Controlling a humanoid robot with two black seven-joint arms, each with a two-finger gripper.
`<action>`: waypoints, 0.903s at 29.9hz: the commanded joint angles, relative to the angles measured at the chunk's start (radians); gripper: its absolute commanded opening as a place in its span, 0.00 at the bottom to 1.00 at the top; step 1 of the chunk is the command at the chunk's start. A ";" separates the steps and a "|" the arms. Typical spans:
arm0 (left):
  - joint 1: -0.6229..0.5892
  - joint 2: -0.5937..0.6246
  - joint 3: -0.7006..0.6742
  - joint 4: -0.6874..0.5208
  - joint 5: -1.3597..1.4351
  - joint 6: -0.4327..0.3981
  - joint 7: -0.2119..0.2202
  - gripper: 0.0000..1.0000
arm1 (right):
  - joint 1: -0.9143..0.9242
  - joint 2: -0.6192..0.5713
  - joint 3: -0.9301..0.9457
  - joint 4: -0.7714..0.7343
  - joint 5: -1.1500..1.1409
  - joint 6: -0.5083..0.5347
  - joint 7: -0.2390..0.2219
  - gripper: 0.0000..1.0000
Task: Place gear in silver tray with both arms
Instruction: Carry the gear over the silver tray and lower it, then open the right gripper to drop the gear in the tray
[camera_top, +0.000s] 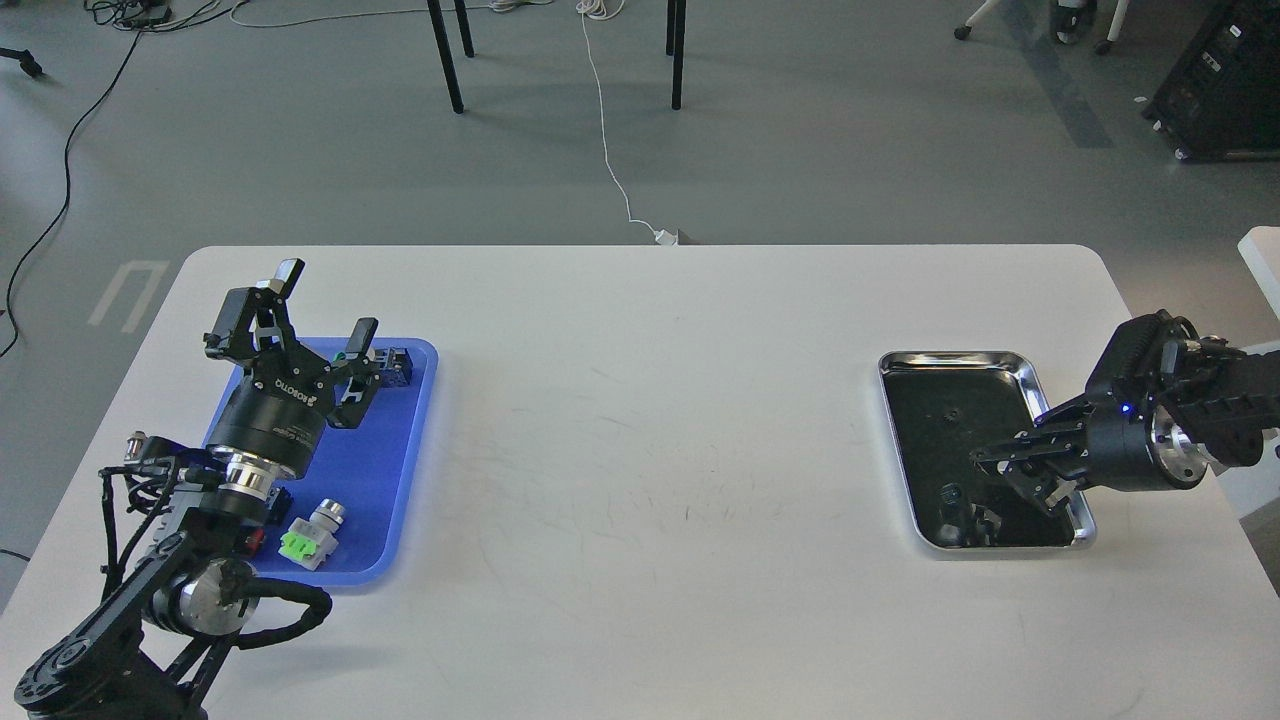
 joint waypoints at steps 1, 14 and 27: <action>0.000 -0.001 0.002 0.000 0.000 0.000 0.000 0.98 | -0.035 0.021 0.005 -0.035 0.003 0.000 0.000 0.19; 0.000 -0.001 0.003 0.000 0.000 0.000 0.000 0.98 | -0.075 0.003 0.049 -0.045 0.007 -0.015 0.000 0.71; 0.000 -0.005 0.002 0.000 0.000 -0.001 0.000 0.98 | -0.156 -0.126 0.531 0.046 0.177 -0.015 0.000 0.94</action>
